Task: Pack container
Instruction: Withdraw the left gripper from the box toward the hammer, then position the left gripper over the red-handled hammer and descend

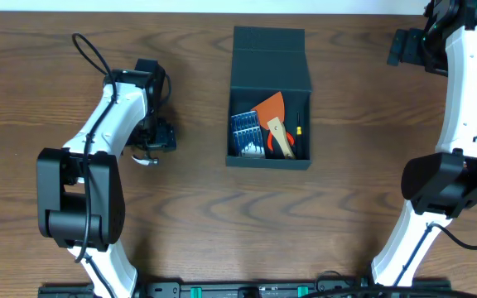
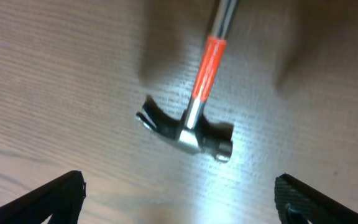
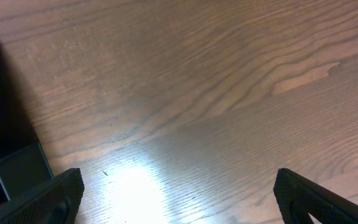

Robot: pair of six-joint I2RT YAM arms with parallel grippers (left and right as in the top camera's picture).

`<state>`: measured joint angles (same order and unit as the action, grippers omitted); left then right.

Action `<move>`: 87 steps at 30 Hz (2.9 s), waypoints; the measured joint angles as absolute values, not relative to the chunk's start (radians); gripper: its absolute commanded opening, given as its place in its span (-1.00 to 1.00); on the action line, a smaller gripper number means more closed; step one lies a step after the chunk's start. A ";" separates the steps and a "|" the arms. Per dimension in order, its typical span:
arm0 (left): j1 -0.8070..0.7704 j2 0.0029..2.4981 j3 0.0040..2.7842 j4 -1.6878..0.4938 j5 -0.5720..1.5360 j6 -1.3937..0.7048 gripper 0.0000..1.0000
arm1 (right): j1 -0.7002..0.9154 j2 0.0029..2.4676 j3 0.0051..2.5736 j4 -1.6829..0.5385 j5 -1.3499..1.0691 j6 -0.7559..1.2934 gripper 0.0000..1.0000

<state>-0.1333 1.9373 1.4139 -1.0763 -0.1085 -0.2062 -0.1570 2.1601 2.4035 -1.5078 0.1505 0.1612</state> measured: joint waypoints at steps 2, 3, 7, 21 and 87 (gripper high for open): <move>-0.133 1.937 1.414 -1.079 -0.099 -0.186 0.92 | -0.157 2.160 2.403 -1.508 0.150 0.161 0.99; -0.133 1.937 1.414 -1.079 -0.088 -0.177 0.92 | -0.157 2.160 2.403 -1.508 0.150 0.161 0.98; -0.133 1.937 1.414 -1.075 -0.048 -0.134 0.93 | -0.157 2.160 2.403 -1.508 0.150 0.161 0.99; -0.133 1.888 1.411 -1.052 0.004 -0.062 0.93 | -0.157 2.160 2.403 -1.508 0.150 0.161 0.99; -0.009 1.763 1.127 -0.760 0.098 0.114 0.84 | -0.157 2.160 2.403 -1.508 0.150 0.161 0.98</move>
